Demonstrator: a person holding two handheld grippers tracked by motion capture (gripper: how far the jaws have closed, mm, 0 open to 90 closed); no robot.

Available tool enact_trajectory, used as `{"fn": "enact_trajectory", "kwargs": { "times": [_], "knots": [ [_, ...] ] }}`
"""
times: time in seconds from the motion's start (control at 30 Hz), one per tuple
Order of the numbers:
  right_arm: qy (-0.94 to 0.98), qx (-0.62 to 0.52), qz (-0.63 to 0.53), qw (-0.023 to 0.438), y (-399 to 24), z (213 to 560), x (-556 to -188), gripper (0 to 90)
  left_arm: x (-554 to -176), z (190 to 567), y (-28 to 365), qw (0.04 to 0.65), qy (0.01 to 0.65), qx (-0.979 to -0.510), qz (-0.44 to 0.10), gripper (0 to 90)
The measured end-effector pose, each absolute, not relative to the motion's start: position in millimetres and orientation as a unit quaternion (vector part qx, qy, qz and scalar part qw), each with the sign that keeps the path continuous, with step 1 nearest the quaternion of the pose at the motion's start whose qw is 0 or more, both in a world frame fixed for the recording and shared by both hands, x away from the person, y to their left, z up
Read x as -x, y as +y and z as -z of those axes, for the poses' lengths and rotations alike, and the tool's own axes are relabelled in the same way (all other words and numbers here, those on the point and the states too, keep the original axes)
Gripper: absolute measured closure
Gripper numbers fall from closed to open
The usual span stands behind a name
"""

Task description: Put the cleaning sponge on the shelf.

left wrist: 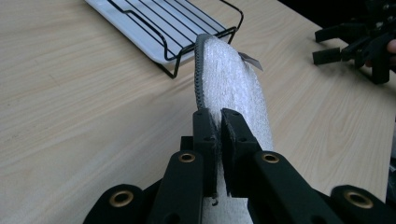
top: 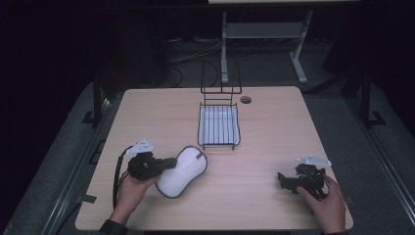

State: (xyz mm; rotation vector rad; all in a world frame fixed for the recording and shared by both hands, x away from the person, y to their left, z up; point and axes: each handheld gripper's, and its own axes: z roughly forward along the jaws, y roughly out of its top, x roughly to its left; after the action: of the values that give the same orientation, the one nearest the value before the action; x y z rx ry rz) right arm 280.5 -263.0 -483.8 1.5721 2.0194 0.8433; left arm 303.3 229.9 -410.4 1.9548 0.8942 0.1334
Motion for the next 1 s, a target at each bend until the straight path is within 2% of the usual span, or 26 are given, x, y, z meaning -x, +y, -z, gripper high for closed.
{"fn": "enact_trajectory", "kwargs": {
  "times": [1.0],
  "knots": [
    [0.731, -0.569, -0.305, 0.222, -263, 484, -280, 0.0, -345, 394, 214, 0.499, 0.368, -0.782, -0.057, 85.2]
  ]
}}
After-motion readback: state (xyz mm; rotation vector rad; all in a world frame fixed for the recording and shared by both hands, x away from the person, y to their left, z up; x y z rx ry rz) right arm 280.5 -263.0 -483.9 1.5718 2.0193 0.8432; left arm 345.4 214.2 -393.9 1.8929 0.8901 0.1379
